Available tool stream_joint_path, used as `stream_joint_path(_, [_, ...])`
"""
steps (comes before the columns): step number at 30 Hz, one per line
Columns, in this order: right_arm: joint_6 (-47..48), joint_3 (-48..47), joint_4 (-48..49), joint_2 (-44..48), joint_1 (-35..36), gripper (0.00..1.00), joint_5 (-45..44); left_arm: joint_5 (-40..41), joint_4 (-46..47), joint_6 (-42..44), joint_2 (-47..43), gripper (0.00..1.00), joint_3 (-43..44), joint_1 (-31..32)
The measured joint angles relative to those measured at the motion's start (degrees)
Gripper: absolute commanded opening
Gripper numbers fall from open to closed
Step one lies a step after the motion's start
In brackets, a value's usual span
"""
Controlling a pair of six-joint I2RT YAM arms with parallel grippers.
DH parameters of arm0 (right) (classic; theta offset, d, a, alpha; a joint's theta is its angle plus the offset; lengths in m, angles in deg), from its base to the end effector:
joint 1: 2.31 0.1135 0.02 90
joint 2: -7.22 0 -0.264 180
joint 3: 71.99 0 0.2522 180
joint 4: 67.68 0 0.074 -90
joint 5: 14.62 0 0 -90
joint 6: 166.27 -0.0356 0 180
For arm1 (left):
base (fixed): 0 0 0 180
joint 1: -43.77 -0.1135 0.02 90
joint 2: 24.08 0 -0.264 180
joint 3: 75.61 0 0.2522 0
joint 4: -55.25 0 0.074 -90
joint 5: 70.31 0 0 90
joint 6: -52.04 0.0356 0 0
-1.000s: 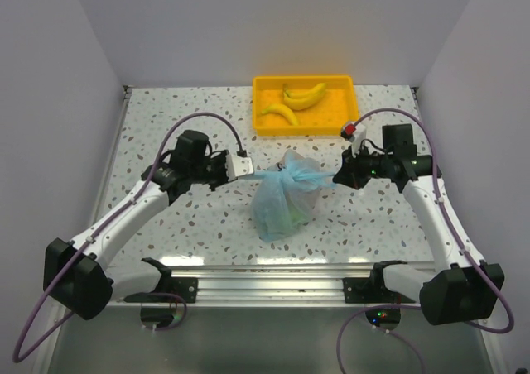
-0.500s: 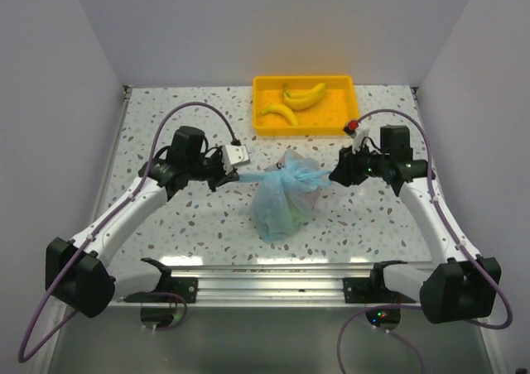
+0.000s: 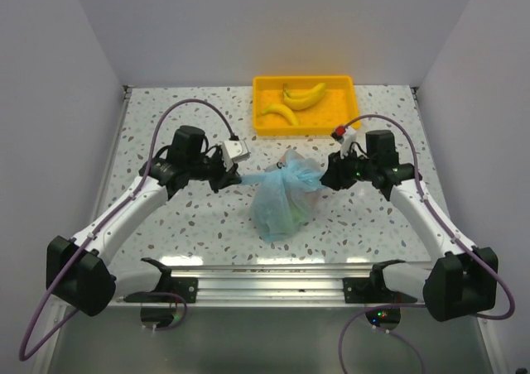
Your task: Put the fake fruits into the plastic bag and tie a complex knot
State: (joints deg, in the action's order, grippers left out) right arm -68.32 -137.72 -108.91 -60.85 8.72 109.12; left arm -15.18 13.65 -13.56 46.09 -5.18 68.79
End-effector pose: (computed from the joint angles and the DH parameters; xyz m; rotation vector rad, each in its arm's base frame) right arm 0.2401 0.0669 0.2767 -0.6615 2.1773 0.7101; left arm 0.2271 -0.1285 0.2948 1.2077 1.8746 -0.6988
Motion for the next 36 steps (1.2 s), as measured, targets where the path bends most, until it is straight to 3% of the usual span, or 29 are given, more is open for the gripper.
stream_joint_path(1, [-0.2, 0.4, 0.3, 0.0, 0.3, 0.21, -0.3, -0.3, 0.0, -0.8, 0.0, 0.17, 0.0, 0.0])
stream_joint_path(2, [-0.1, 0.7, 0.6, 0.0, 0.7, 0.07, -0.7, -0.5, 0.0, -1.4, 0.0, 0.21, 0.0, 0.0])
stream_joint_path(3, [-0.1, 0.9, 0.9, 0.0, 0.9, 0.00, -1.2, -0.7, 0.0, -1.8, 0.0, 0.27, 0.0, 0.0])
stream_joint_path(10, [-1.1, 1.0, 1.9, 0.1, 0.9, 0.00, -2.6, 1.3, 5.6, -10.4, -2.2, 0.43, -2.0, -0.1])
stream_joint_path(17, [-1.4, 1.0, 1.8, 0.3, 0.9, 0.00, -2.3, 3.4, 14.1, -12.3, -5.0, 0.45, -6.7, 0.7])
stream_joint_path(36, [-0.8, 0.2, 0.6, 0.2, 0.9, 0.00, -1.0, 4.7, 15.5, 16.4, -2.8, 0.49, -7.8, 3.9])
